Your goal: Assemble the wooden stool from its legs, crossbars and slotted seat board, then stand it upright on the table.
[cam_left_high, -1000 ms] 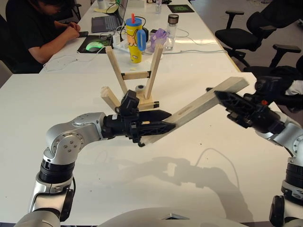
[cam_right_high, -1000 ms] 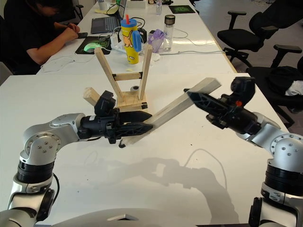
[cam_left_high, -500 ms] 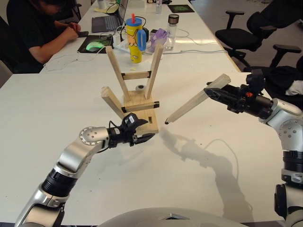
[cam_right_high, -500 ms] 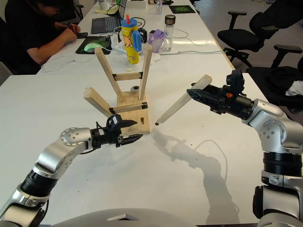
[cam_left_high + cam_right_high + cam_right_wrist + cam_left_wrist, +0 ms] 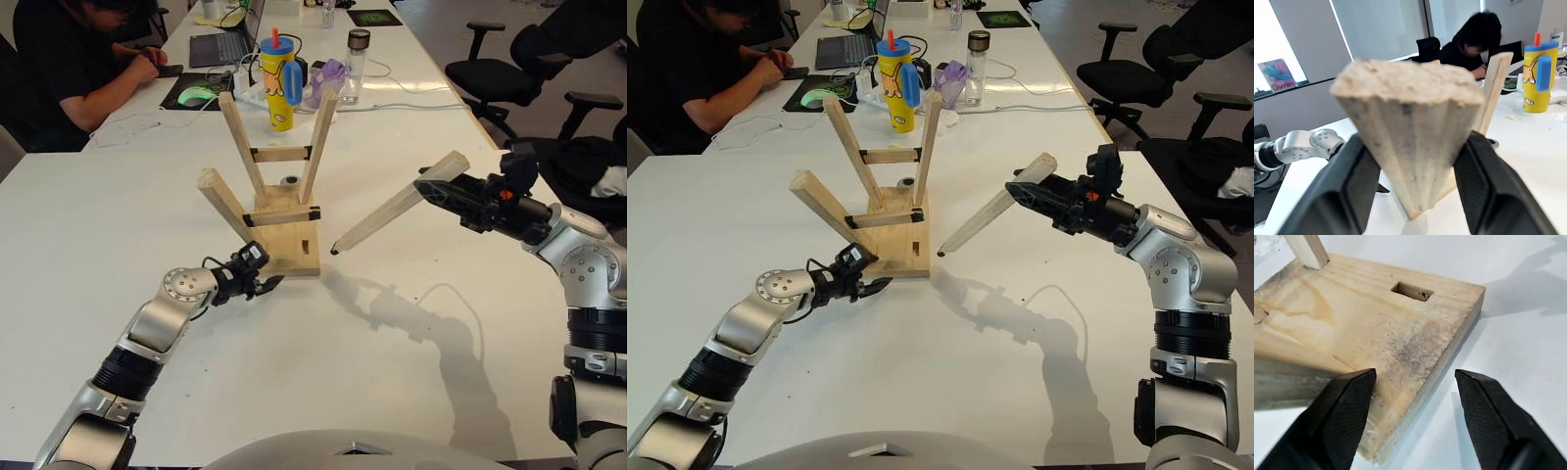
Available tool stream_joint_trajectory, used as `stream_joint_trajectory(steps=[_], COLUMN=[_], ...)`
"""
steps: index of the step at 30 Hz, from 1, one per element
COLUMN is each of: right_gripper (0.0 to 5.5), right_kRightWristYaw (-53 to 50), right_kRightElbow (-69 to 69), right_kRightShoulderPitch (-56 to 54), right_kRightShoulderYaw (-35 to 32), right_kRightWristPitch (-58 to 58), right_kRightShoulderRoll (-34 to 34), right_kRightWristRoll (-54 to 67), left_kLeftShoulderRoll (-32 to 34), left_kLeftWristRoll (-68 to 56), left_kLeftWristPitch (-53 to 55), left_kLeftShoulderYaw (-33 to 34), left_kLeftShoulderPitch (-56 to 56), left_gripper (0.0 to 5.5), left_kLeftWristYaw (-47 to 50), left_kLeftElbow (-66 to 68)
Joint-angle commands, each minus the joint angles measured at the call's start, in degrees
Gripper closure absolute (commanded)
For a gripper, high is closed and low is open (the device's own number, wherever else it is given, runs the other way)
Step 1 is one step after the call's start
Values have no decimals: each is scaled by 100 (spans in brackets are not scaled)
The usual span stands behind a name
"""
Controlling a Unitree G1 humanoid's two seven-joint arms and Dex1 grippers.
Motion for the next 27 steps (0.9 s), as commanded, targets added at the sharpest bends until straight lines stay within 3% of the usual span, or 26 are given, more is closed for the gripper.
stream_joint_trajectory(steps=[1, 9, 27], right_gripper=[344, 344, 344], right_kRightWristYaw=[-18, 161, 1688], right_kRightElbow=[-141, 260, 2458], right_kRightShoulderPitch=[-237, -629, -2039], right_kRightShoulderYaw=[114, 695, 1661], right_kRightWristPitch=[-131, -685, -2000], right_kRightShoulderRoll=[236, 774, 858], right_kRightWristRoll=[-66, -631, -2191], left_kLeftShoulderRoll=[240, 11, -613], left_kLeftWristRoll=[258, -78, 322], left_kLeftWristPitch=[76, 473, 594], left_kLeftShoulderYaw=[-123, -285, -560], left_kLeftShoulderPitch=[-29, 187, -176], left_gripper=[249, 249, 249], left_kLeftWristYaw=[-264, -702, -353], left_kLeftElbow=[193, -546, -90])
